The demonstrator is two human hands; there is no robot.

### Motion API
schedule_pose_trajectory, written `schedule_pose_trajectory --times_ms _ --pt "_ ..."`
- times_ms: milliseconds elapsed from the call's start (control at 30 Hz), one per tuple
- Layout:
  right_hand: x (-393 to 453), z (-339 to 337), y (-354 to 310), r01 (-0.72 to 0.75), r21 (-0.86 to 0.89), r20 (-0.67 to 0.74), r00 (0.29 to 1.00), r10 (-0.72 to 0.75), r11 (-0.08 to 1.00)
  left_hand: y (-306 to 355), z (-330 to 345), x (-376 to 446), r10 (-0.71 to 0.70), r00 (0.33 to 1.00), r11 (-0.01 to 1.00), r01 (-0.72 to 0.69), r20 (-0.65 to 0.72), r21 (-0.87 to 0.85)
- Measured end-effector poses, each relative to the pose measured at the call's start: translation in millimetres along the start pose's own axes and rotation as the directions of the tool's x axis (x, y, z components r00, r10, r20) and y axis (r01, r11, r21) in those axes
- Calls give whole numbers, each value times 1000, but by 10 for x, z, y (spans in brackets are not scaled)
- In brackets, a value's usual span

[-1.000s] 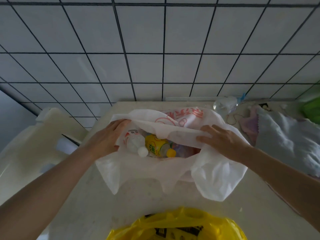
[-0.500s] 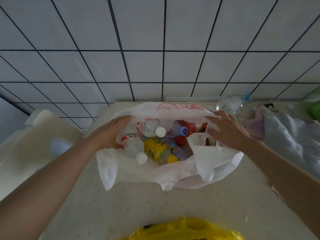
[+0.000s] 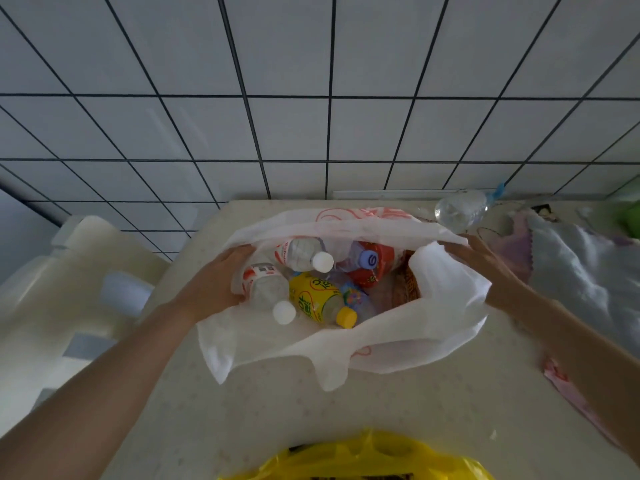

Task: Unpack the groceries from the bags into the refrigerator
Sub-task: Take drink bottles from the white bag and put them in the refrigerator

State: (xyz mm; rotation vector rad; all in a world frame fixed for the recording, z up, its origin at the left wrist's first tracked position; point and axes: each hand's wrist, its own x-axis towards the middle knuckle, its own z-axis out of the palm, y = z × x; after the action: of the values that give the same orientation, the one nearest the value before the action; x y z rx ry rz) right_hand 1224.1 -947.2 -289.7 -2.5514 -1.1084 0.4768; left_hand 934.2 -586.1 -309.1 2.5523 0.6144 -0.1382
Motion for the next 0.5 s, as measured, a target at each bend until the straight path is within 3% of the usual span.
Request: schedule_pose_trajectory --times_ms 133,267,367,500 --pt "-220 -132 -179 -37 53 -150 988 44 998 230 67 -234 -19 987 1000 20 -159 4" --pt "-347 -278 -589 100 64 -275 958 -79 993 566 143 -482 95 955 990 -62 -280 123" --pt "-422 -227 -915 265 -54 -193 943 -270 963 791 273 -630 193 941 967 -134 -279 217" --pt "-526 103 -1007 279 -349 -7 954 -300 895 903 490 -758 219 957 912 -131 -191 388"
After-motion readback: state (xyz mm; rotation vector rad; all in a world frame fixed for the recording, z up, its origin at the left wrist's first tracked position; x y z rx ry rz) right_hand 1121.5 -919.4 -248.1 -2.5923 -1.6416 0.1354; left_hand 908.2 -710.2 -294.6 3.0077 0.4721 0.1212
